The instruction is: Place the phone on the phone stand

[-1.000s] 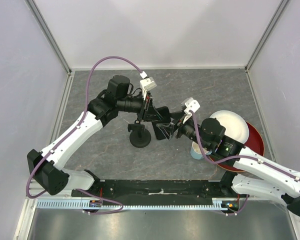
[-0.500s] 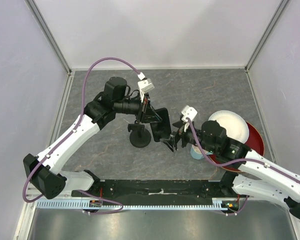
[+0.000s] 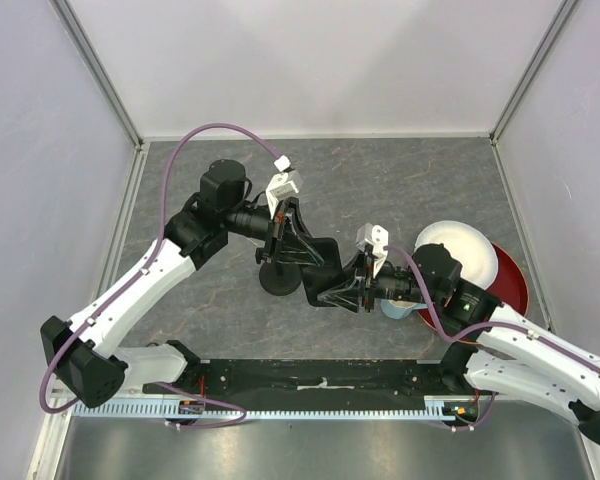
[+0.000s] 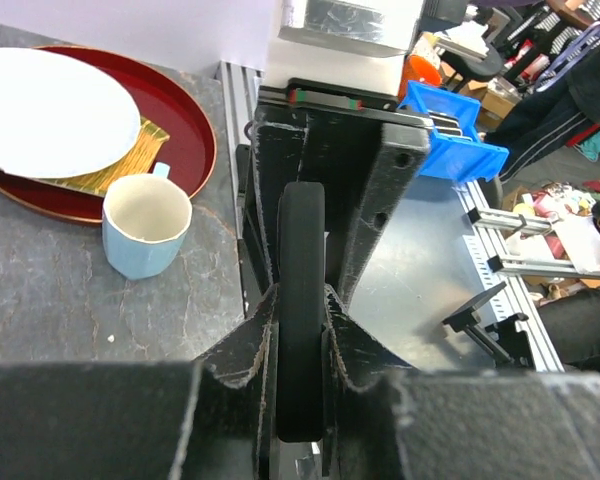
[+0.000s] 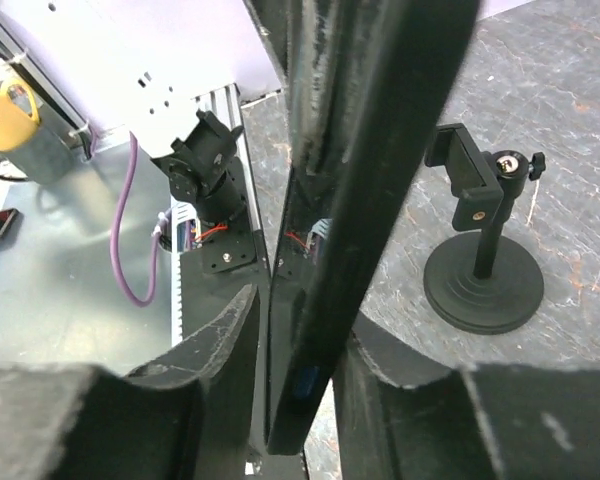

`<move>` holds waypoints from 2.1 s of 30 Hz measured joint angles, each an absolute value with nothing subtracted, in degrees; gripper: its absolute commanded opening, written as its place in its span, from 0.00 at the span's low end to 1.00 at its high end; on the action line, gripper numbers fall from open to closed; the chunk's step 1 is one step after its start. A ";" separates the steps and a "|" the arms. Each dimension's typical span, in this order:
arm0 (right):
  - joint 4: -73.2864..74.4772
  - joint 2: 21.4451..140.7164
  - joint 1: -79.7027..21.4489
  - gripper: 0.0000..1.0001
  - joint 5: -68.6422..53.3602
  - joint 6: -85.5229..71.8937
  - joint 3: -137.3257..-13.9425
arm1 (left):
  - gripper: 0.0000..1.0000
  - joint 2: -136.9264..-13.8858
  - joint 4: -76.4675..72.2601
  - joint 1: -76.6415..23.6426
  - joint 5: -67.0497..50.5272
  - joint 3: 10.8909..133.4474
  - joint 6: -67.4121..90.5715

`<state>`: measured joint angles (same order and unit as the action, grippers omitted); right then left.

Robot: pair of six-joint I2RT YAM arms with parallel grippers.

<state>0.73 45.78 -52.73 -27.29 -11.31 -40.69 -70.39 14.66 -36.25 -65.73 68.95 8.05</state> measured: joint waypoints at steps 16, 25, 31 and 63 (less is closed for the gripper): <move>-13.32 46.81 -52.88 0.00 -20.18 -19.18 -31.92 | 0.56 -68.18 7.18 -36.38 -61.36 67.33 13.65; -18.02 45.39 -53.01 0.00 -19.86 -19.33 -31.33 | 0.50 -68.01 5.67 -36.38 -62.02 67.16 18.61; -20.21 48.03 -53.12 0.00 -22.79 -19.29 -32.32 | 0.14 -67.99 2.42 -36.05 -63.07 66.89 21.06; -24.38 50.30 -53.12 0.00 -23.16 -21.06 -32.49 | 0.35 -66.70 -6.37 -33.19 -69.80 58.94 23.18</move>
